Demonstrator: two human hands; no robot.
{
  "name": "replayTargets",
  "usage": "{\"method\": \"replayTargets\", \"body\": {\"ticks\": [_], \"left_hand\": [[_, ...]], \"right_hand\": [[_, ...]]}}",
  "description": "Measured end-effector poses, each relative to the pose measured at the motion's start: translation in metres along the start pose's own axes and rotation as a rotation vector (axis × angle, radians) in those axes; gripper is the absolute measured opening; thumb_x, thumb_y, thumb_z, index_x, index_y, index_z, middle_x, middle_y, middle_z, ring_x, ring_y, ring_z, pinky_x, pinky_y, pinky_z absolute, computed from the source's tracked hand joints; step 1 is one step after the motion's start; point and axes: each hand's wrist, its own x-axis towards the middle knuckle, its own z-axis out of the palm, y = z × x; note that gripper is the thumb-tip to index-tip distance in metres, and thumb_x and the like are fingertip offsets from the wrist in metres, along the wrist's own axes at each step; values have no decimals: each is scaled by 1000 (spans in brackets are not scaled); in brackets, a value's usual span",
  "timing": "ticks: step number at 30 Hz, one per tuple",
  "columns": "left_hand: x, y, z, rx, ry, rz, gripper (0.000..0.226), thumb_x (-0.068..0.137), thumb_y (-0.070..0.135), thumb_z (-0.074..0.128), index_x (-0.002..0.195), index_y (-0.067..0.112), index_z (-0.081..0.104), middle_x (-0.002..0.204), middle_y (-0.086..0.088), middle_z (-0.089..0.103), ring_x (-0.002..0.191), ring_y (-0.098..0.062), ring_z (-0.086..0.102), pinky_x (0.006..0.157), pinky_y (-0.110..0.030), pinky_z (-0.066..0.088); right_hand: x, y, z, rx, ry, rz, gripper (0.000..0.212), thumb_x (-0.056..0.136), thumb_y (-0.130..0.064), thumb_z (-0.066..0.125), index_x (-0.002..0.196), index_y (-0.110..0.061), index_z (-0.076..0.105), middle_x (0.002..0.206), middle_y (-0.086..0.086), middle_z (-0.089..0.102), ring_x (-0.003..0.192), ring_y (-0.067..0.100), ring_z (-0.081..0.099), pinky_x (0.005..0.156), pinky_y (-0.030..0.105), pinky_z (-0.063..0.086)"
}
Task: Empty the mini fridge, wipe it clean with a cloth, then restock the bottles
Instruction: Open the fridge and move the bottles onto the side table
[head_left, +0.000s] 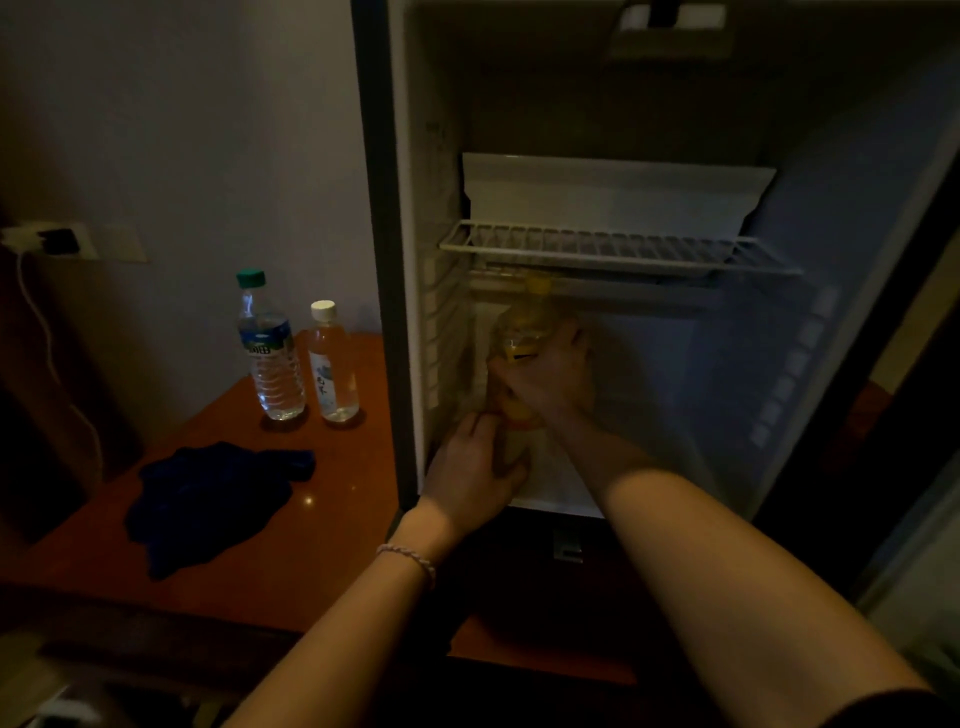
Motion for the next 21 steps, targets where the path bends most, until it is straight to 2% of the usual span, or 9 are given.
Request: {"method": "replayTargets", "body": {"ticks": [3, 7, 9, 12, 16, 19, 21], "left_hand": [[-7, 9, -7, -24, 7, -15, 53, 90, 41, 69, 133, 17, 51, 134, -4, 50, 121, -20, 52, 93, -29, 44], [-19, 20, -24, 0, 2, -50, 58, 89, 45, 69, 135, 17, 49, 136, -4, 48, 123, -21, 50, 99, -33, 43], [-28, 22, -32, -3, 50, -31, 58, 86, 44, 71, 132, 15, 51, 132, -4, 51, 121, -22, 51, 95, -31, 45], [-42, 23, -45, -2, 120, -28, 58, 84, 45, 73, 130, 15, 54, 129, -7, 53, 117, -24, 55, 94, -38, 51], [-61, 16, -61, 16, 139, -21, 54, 86, 48, 68, 128, 18, 55, 121, -1, 55, 111, -19, 55, 93, -37, 52], [-75, 7, -79, 37, 161, -26, 47, 87, 46, 68, 124, 19, 56, 113, 5, 53, 103, -13, 55, 85, -30, 52], [-82, 0, -94, 64, 186, -24, 45, 89, 46, 67, 124, 19, 56, 112, 5, 53, 103, -13, 54, 83, -27, 49]], "right_hand": [[-11, 6, -20, -3, 8, -6, 93, 57, -50, 83, 130, -13, 39, 132, 14, 43, 121, 38, 50, 90, 44, 48], [-31, 15, -44, 52, 6, -24, 88, 57, -44, 86, 126, -11, 43, 129, 15, 46, 117, 36, 54, 88, 39, 47], [-45, 20, -55, 76, -9, -61, 89, 58, -42, 86, 128, -9, 42, 130, 15, 48, 120, 35, 51, 91, 37, 45], [-65, 25, -67, 125, -30, -111, 85, 60, -40, 88, 126, -10, 43, 129, 14, 49, 120, 33, 51, 90, 34, 44], [-91, 20, -74, 110, -18, -132, 94, 54, -50, 88, 131, -15, 46, 131, 8, 53, 119, 28, 55, 92, 37, 50], [-114, 9, -71, 152, -31, -194, 94, 52, -54, 88, 131, -21, 49, 129, 2, 53, 120, 20, 52, 89, 26, 44], [-131, 0, -66, 172, -48, -249, 98, 51, -56, 89, 133, -23, 47, 130, 1, 52, 120, 18, 52, 88, 24, 43]]}}
